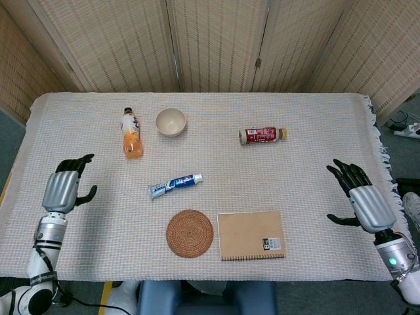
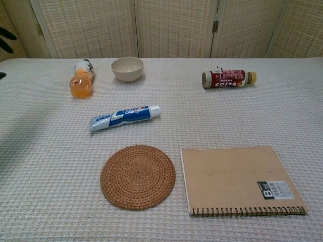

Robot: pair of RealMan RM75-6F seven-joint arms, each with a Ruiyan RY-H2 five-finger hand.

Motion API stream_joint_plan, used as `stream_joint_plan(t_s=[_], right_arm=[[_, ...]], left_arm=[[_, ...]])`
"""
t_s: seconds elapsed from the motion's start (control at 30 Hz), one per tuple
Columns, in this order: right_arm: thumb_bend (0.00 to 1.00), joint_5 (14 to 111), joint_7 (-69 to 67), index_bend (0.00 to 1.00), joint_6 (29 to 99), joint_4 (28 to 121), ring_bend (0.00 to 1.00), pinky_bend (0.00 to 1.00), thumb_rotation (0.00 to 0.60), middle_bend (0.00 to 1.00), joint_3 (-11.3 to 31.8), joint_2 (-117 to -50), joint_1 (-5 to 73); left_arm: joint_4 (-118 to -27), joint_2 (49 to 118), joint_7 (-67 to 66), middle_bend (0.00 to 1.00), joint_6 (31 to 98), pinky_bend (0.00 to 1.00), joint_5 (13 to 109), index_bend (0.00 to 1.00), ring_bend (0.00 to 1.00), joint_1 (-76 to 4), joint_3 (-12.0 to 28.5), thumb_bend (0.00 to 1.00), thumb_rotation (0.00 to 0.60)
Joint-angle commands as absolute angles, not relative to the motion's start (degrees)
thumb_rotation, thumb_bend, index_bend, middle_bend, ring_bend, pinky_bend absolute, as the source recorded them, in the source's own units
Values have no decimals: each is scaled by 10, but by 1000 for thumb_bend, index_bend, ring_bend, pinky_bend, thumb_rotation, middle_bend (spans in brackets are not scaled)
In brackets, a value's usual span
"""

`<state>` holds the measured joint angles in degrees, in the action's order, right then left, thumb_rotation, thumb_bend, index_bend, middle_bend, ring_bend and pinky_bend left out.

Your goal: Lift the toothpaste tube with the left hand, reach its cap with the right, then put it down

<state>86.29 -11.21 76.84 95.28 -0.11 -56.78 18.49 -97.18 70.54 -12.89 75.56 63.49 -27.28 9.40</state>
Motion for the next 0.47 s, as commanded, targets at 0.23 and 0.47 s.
stream_joint_plan(t_s=[0.23, 0.47], right_arm=[[172, 877, -168, 0, 804, 925, 0, 0, 600, 0, -13, -570, 145], [171, 882, -144, 0, 858, 899, 0, 0, 600, 0, -10, -605, 104]], left_arm=[[-992, 662, -72, 261, 876, 165, 719, 203, 226, -157, 32, 425, 600], [-996, 650, -71, 261, 913, 147, 775, 214, 227, -108, -3, 424, 600]])
